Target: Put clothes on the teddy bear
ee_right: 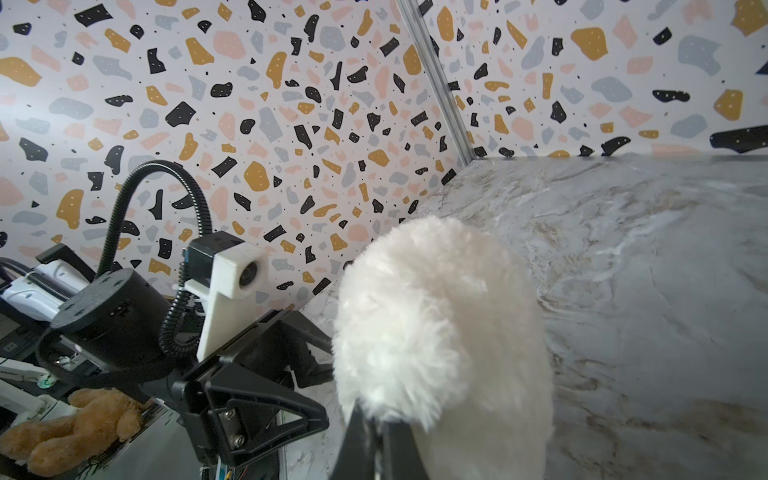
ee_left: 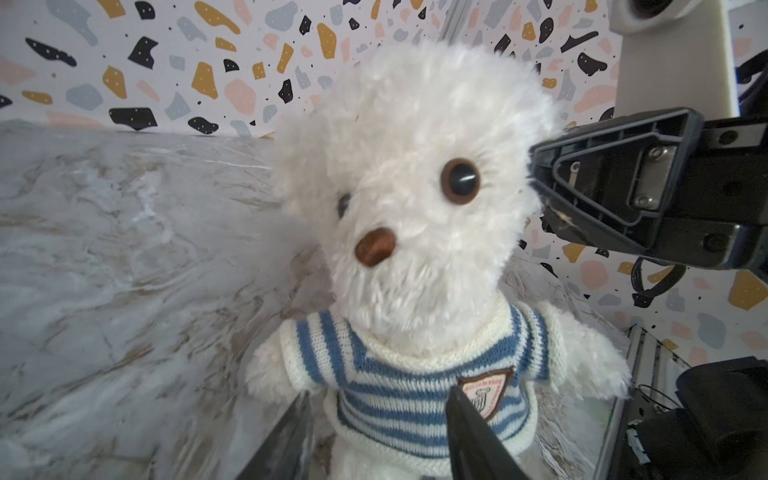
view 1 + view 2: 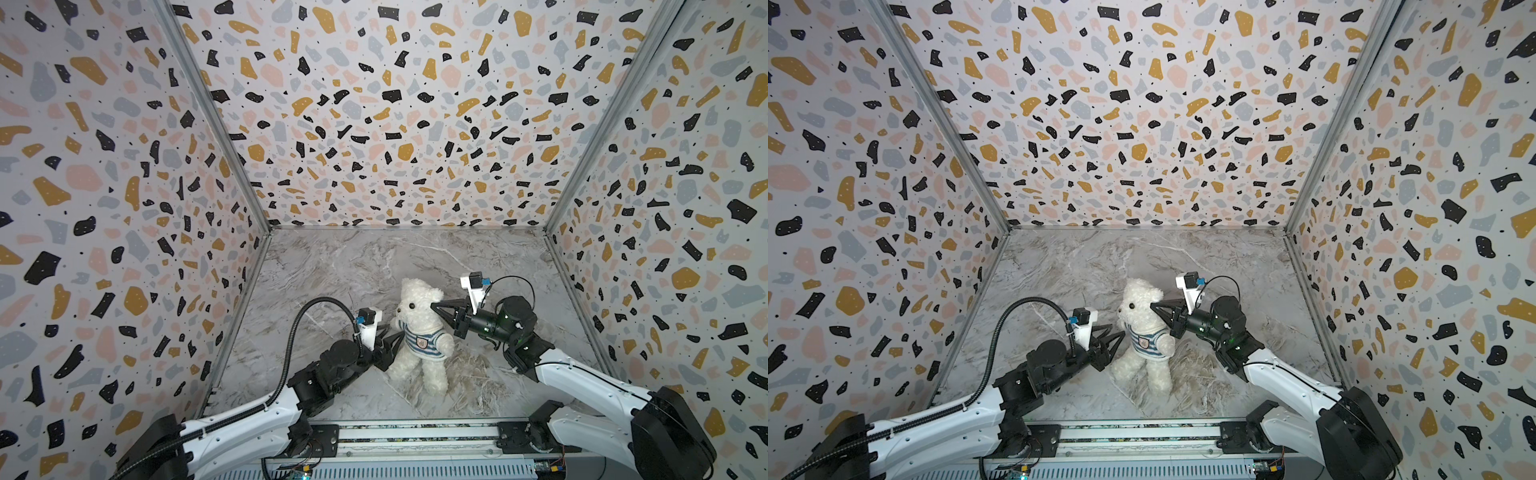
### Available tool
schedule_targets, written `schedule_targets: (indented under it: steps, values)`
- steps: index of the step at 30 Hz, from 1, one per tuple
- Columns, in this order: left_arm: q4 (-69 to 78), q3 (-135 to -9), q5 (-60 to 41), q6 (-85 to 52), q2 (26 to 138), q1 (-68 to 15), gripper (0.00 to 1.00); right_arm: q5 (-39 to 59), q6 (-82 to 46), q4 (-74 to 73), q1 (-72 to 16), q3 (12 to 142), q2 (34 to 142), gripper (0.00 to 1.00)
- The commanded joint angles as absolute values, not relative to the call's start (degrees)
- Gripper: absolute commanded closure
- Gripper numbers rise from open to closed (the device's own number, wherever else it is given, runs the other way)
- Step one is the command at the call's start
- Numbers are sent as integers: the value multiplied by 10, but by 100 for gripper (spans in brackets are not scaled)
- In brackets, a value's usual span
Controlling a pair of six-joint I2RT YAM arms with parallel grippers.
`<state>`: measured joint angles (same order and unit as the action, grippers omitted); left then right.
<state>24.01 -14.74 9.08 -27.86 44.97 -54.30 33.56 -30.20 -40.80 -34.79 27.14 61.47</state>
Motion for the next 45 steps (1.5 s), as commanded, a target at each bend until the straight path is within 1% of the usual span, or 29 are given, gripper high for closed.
schedule_targets:
  steps: [1,3,5,7,11,14,17,20,22,24,31,37,39,43,45]
  values:
    - [230,-126,112,-374,418,-570,47,317,-266,-456,-357,262,590,100]
    - [228,-121,112,-416,421,-592,47,315,-261,-463,-363,262,585,100]
    - [258,-112,88,-457,438,-603,48,310,-259,-462,-366,266,587,100]
    - [294,-108,85,-490,467,-623,49,302,-261,-460,-366,271,590,100]
    - [345,-126,102,-524,540,-657,51,273,-263,-458,-379,271,583,100]
    - [424,-126,111,-541,592,-664,51,256,-262,-450,-389,269,575,100]
    - [467,-138,136,-545,635,-670,52,245,-263,-442,-396,264,562,100]
    - [525,-135,157,-561,656,-677,49,235,-265,-434,-400,257,548,100]
    - [530,-138,176,-576,664,-681,46,231,-268,-433,-402,252,537,100]
    - [531,-140,192,-591,673,-682,46,227,-272,-434,-403,245,529,100]
    - [533,-156,218,-621,711,-682,63,223,-276,-441,-409,236,523,100]
    - [538,-169,214,-638,739,-682,68,223,-279,-441,-410,236,518,100]
    - [518,-176,215,-646,744,-682,67,221,-280,-443,-410,235,517,100]
    - [495,-180,219,-664,752,-683,55,218,-286,-451,-411,230,518,100]
    - [491,-178,220,-672,754,-684,53,215,-286,-451,-411,228,518,100]
